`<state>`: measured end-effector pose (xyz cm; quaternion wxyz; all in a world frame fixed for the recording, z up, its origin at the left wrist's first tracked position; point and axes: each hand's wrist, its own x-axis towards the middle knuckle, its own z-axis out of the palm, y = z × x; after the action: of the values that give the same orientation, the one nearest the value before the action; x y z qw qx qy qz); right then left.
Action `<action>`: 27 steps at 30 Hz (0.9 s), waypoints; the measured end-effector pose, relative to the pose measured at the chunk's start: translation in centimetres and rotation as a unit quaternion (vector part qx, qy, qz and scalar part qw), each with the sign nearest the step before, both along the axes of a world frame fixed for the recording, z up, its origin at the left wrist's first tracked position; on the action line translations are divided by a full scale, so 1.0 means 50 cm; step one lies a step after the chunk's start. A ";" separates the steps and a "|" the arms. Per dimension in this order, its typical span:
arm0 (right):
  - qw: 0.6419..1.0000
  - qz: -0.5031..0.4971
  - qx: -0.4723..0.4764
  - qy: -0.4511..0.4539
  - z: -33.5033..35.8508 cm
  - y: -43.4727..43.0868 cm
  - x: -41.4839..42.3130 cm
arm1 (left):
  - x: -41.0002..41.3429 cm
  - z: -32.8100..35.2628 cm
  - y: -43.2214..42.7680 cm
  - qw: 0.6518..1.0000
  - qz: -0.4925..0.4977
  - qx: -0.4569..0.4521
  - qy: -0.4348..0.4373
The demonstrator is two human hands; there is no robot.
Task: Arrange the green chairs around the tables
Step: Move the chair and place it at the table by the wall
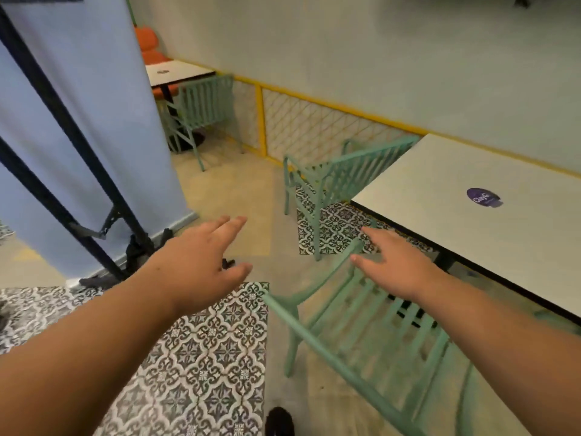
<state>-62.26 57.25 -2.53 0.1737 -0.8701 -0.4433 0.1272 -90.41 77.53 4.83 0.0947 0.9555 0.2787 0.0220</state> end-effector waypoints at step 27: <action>0.976 -0.214 0.029 -0.027 0.061 0.730 0.091 | 0.427 0.013 0.857 0.972 -0.236 0.010 0.016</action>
<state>-57.71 93.76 0.50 0.2104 -0.9424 -0.2550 0.0503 -69.07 120.37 5.49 0.0833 0.9953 0.0465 -0.0140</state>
